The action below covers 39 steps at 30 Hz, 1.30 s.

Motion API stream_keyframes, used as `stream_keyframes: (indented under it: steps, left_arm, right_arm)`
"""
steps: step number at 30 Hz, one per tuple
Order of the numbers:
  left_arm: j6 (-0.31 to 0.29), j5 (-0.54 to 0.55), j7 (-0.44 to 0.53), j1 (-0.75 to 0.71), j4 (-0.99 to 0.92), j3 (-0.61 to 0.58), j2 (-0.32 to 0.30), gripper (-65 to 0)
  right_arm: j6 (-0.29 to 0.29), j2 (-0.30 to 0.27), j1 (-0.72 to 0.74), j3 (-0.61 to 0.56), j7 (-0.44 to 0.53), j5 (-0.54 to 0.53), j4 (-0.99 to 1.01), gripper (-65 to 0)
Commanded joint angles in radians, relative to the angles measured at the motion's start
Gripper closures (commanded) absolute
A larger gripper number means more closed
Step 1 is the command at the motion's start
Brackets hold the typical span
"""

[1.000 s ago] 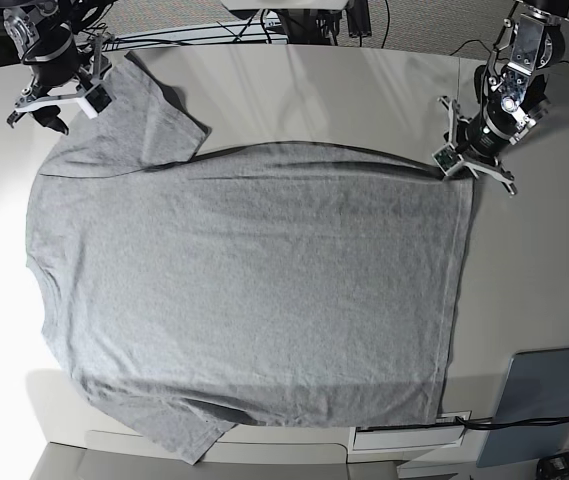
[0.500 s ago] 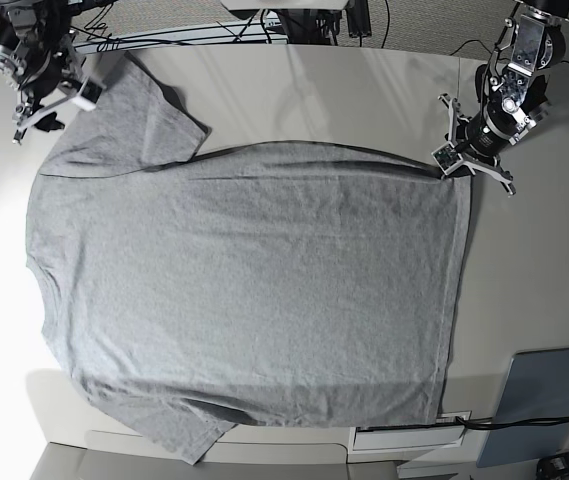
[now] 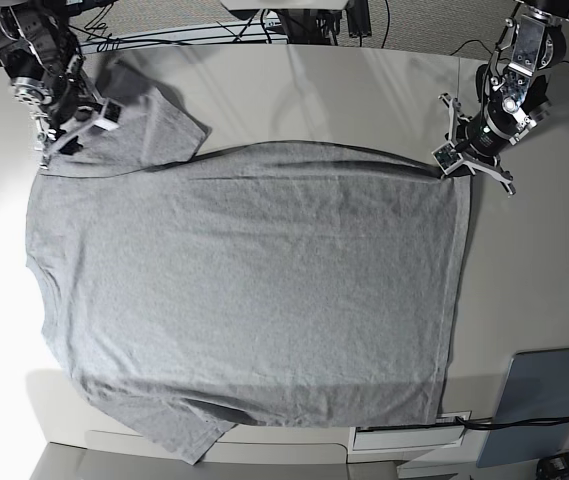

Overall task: Fold the T-shirt properly
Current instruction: 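Lower both grippers and pinch the shirt's shoulder corners at the collar edge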

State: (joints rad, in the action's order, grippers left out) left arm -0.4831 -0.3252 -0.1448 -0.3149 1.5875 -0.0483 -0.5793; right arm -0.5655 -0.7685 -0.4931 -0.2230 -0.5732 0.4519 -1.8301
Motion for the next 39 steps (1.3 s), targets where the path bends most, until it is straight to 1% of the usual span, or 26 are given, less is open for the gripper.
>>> stream_keyframes:
  steps: [1,5,10,15,19,26,29,30,31,33,36,37,39]
  left_arm:
    - [-0.064,-0.019,-0.068,-0.02,-0.016,-0.008,-0.005,0.0]
    - [-0.064,-0.019,-0.068,-0.02,-0.016,-0.008,-0.005,0.0]
    - [-0.064,-0.019,-0.068,-0.02,-0.016,-0.008,-0.005,0.0]
    - [-0.064,-0.019,-0.067,-0.02,-0.016,-0.008,-0.005,0.0]
    - [-0.064,-0.019,-0.068,-0.02,-0.016,-0.008,-0.005,0.0]
    - [-0.064,-0.019,-0.068,-0.02,-0.016,-0.008,-0.005,0.0]
    - [-0.064,-0.019,-0.068,-0.02,-0.016,-0.008,-0.005,0.0]
    - [-0.064,-0.019,-0.068,-0.02,-0.016,-0.008,-0.005,0.0]
    - [-0.064,-0.019,-0.068,-0.02,-0.016,-0.008,-0.005,0.0]
    - [-0.064,-0.019,-0.068,-0.02,-0.016,-0.008,-0.005,0.0]
    - [-0.064,-0.019,-0.068,-0.02,-0.016,-0.008,-0.005,0.0]
    - [-0.064,-0.019,-0.068,-0.02,-0.016,-0.008,-0.005,0.0]
    - [-0.064,-0.008,-0.069,-0.02,-0.016,-0.008,-0.006,0.0]
  right_arm:
    - [-0.021,-0.009,0.01,-0.023,0.024,-0.024,0.0,-33.9]
    - [-0.021,-0.004,0.05,-0.06,0.023,-0.024,0.0,-33.9]
    - [-0.021,-0.005,0.063,-0.066,0.034,-0.026,0.0,-33.6]
    - [-0.022,-0.004,0.069,-0.066,0.105,-0.042,0.0,-33.6]
    - [-0.023,-0.004,0.09,-0.066,0.107,-0.047,0.017,-33.6]
    - [-0.029,-0.004,0.127,-0.066,0.116,-0.047,0.121,-33.5]
    - [-0.031,-0.005,0.13,-0.066,0.117,-0.047,0.13,-33.5]
    - [-0.044,-0.005,0.13,-0.066,0.117,-0.047,0.13,-33.4]
    - [-0.061,-0.005,0.13,-0.066,0.117,-0.047,0.13,-31.6]
    - [-0.095,-0.005,0.13,-0.066,0.117,-0.047,0.13,-24.7]
    - [-0.096,-0.005,0.13,-0.066,0.112,-0.047,0.13,-15.6]
    - [-0.095,-0.005,0.13,-0.066,0.109,-0.047,0.13,-11.2]
    - [-0.088,-0.005,0.13,-0.066,0.08,-0.051,0.129,-0.1]
